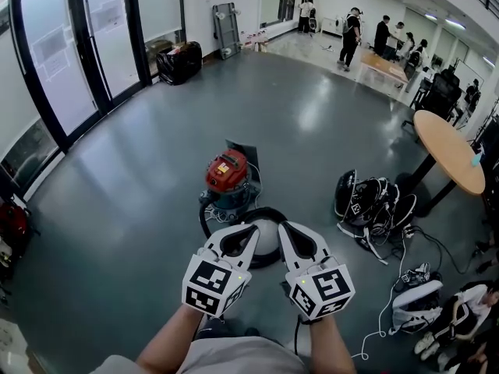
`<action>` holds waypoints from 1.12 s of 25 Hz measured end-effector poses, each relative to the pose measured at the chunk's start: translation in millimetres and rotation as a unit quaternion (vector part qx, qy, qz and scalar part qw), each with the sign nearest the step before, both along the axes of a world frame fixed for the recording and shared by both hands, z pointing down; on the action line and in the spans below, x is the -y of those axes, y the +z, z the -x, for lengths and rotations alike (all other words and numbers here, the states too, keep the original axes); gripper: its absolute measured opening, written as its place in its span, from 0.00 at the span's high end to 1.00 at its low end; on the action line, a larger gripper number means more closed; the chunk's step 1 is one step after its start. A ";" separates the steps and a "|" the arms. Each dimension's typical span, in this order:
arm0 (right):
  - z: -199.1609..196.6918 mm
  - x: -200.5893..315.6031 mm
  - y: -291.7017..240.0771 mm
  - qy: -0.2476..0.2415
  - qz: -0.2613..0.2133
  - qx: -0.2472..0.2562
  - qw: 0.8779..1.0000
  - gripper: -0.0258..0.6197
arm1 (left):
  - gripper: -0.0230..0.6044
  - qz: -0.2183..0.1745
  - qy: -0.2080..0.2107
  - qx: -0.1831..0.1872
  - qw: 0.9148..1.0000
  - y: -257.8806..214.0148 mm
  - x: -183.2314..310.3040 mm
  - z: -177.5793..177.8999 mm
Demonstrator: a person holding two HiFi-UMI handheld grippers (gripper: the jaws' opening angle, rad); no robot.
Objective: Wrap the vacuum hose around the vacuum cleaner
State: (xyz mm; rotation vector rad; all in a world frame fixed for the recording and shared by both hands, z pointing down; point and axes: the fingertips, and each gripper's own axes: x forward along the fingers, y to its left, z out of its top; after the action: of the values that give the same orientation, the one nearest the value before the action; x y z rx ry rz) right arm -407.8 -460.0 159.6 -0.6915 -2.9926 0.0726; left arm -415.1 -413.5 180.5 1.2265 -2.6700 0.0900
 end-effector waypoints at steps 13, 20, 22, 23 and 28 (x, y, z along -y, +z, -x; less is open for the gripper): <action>0.3 4.5 -0.1 -0.004 -0.003 -0.002 1.000 0.96 | 0.96 -0.002 0.002 0.003 1.000 -3.1 5.6 0.3; 0.0 2.0 -2.8 -0.005 -0.003 -0.001 1.000 0.96 | 0.96 0.000 0.003 0.004 1.000 -6.0 3.2 -0.2; -0.1 1.0 -2.4 -0.005 -0.004 -0.002 1.000 0.96 | 0.96 0.000 0.004 0.004 1.000 -5.7 2.7 -0.4; -0.1 0.8 -2.5 -0.005 -0.004 -0.001 1.000 0.96 | 0.96 0.000 0.003 0.004 1.000 -5.6 2.5 -0.4; -0.2 2.0 -0.9 -0.005 -0.003 -0.002 1.000 0.96 | 0.96 -0.001 0.003 0.004 1.000 -4.4 4.1 -0.4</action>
State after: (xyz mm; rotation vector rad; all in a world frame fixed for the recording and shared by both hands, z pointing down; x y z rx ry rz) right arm -407.7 -462.0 158.7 -0.7058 -2.9845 0.0629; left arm -414.7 -417.5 176.2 1.2366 -2.6740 0.0937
